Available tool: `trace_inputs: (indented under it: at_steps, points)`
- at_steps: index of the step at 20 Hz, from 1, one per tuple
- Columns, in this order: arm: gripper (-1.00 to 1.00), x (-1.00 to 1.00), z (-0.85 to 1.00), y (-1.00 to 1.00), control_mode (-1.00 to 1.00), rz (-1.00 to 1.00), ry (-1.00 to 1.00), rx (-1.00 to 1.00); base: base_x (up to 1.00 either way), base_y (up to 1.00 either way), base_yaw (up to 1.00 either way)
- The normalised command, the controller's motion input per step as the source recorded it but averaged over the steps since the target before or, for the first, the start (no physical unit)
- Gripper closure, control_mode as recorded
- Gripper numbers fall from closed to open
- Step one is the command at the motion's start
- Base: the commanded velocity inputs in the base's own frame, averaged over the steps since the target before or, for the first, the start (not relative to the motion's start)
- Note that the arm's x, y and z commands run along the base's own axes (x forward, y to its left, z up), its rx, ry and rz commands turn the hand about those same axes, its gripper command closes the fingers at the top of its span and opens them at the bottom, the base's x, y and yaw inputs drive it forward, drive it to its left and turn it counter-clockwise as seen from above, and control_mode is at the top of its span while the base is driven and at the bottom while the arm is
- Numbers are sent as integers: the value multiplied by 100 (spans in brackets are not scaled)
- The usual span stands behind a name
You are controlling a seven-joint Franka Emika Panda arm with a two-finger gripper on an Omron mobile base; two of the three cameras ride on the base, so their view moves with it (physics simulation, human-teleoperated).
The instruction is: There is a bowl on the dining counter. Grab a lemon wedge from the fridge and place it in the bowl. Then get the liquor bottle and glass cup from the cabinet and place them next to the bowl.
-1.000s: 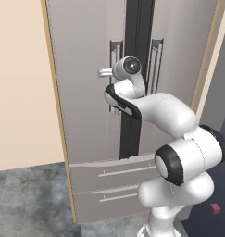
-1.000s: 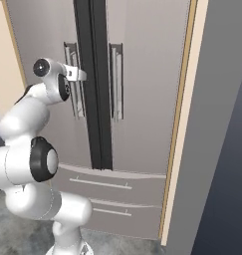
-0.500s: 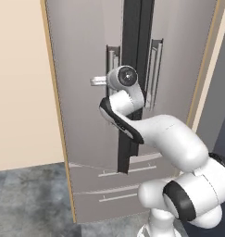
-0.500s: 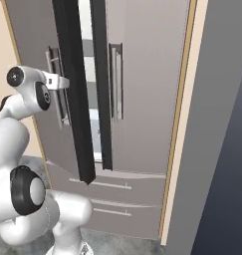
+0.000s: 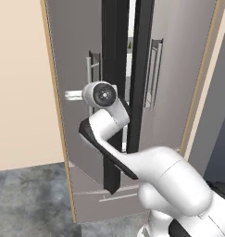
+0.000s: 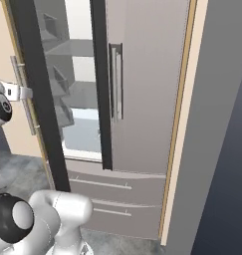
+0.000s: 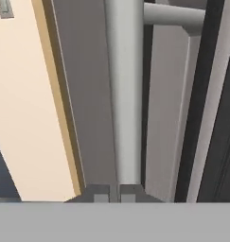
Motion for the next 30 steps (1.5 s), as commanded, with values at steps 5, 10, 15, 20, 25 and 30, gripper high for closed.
trace_inputs:
  at_steps: [5,10,15,20,25,30]
  points:
    - [-100,-61,8,83,-100,1,4,0,0,0,0]
    - [-100,-97,47,-7,-100,0,0,10,0,0,0]
    - [-100,-100,65,-86,-100,0,0,25,0,0,0]
    - [-100,-85,35,-100,-100,0,0,25,0,0,0]
    - [-100,-16,8,-100,-100,1,2,22,0,0,0]
    - [-100,17,0,-100,-100,11,3,27,0,0,0]
